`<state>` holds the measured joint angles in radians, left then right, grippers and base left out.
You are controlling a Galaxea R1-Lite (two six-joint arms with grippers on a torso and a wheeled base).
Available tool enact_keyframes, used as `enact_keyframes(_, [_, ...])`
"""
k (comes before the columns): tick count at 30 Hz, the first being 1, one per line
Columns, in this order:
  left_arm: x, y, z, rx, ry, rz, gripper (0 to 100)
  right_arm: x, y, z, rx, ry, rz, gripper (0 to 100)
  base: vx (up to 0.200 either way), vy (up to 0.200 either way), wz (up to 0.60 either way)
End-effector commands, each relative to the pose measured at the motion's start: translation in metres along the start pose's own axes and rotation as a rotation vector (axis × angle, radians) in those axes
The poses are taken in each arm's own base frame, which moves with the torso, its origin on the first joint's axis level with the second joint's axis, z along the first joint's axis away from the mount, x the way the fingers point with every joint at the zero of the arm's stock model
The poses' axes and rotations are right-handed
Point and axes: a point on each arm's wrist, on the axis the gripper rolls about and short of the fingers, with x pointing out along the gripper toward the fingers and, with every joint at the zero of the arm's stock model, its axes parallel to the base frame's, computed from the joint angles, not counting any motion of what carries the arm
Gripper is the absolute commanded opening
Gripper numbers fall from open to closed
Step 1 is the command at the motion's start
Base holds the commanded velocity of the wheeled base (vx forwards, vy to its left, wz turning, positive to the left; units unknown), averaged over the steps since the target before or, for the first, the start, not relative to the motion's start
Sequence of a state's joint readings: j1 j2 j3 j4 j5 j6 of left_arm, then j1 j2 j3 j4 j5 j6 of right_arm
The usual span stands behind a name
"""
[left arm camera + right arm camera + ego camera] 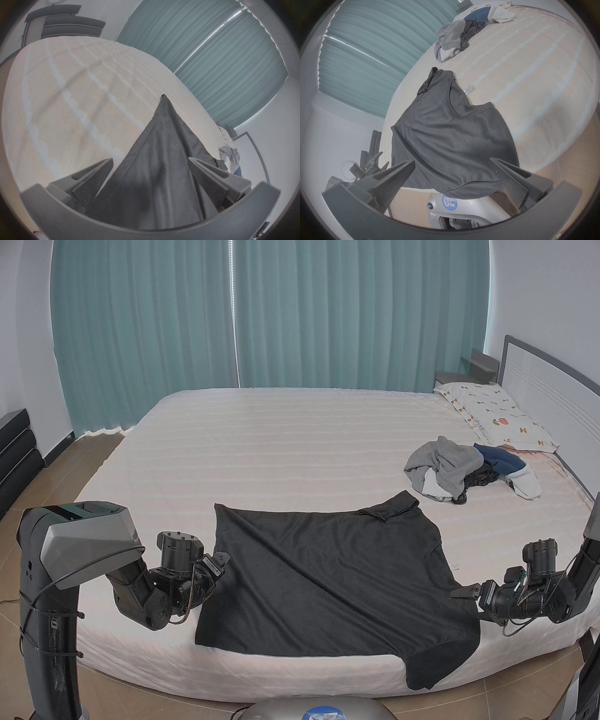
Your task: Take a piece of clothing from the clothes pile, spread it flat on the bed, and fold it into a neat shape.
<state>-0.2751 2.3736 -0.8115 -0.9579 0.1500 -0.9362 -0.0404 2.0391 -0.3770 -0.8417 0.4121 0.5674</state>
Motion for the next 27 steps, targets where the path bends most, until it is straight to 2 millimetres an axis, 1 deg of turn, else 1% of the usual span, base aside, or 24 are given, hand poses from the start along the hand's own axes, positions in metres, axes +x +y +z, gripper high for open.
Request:
enact_keyframes(1, [-0.007,-0.01,0.0,0.001,-0.004,-0.029,100,0.0,0.0,0.0,0.0,0.001,0.001,100,0.0,-0.2,0.0])
enact_keyframes(5, [-0.009,-0.01,-0.002,0.004,0.002,-0.026,100,0.0,0.0,0.0,-0.001,0.002,0.001,100,0.0,-0.2,0.0])
enact_keyframes(8, [-0.016,-0.01,-0.001,0.007,0.002,-0.019,100,0.0,0.0,-0.001,-0.003,0.002,0.001,100,0.0,-0.2,0.0])
enact_keyframes(11, [-0.024,-0.009,0.0,0.013,0.015,-0.017,100,-0.001,0.001,-0.001,-0.002,0.001,0.002,100,0.0,0.0,0.0])
enact_keyframes(14, [-0.024,-0.008,0.0,0.014,0.017,-0.015,100,-0.001,0.001,-0.001,-0.002,0.001,0.002,100,0.0,0.0,0.0])
enact_keyframes(18, [-0.039,0.011,-0.008,0.028,0.056,0.047,100,-0.001,0.0,-0.003,-0.001,0.008,0.0,100,0.0,0.0,0.0])
enact_keyframes(19, [-0.041,0.012,-0.008,0.029,0.057,0.053,100,-0.001,0.0,-0.003,-0.001,0.007,-0.001,100,0.0,0.0,0.0])
enact_keyframes(21, [-0.054,0.024,-0.005,0.047,0.066,0.083,100,-0.001,0.0,-0.003,-0.001,0.009,-0.001,100,0.0,0.0,0.0])
enact_keyframes(22, [-0.055,0.025,-0.005,0.049,0.068,0.087,100,-0.001,0.0,-0.003,-0.002,0.009,0.001,100,0.0,0.0,0.0])
enact_keyframes(23, [-0.061,0.033,-0.003,0.062,0.078,0.104,100,-0.001,0.0,-0.003,-0.002,0.01,0.0,100,0.0,0.0,0.0])
enact_keyframes(26, [-0.067,0.042,-0.002,0.088,0.089,0.125,100,-0.002,0.001,-0.003,-0.003,0.008,0.001,100,0.0,0.0,0.0])
enact_keyframes(27, [-0.069,0.048,-0.003,0.093,0.095,0.145,100,-0.002,0.001,-0.003,-0.001,0.008,0.001,100,0.0,0.0,0.0])
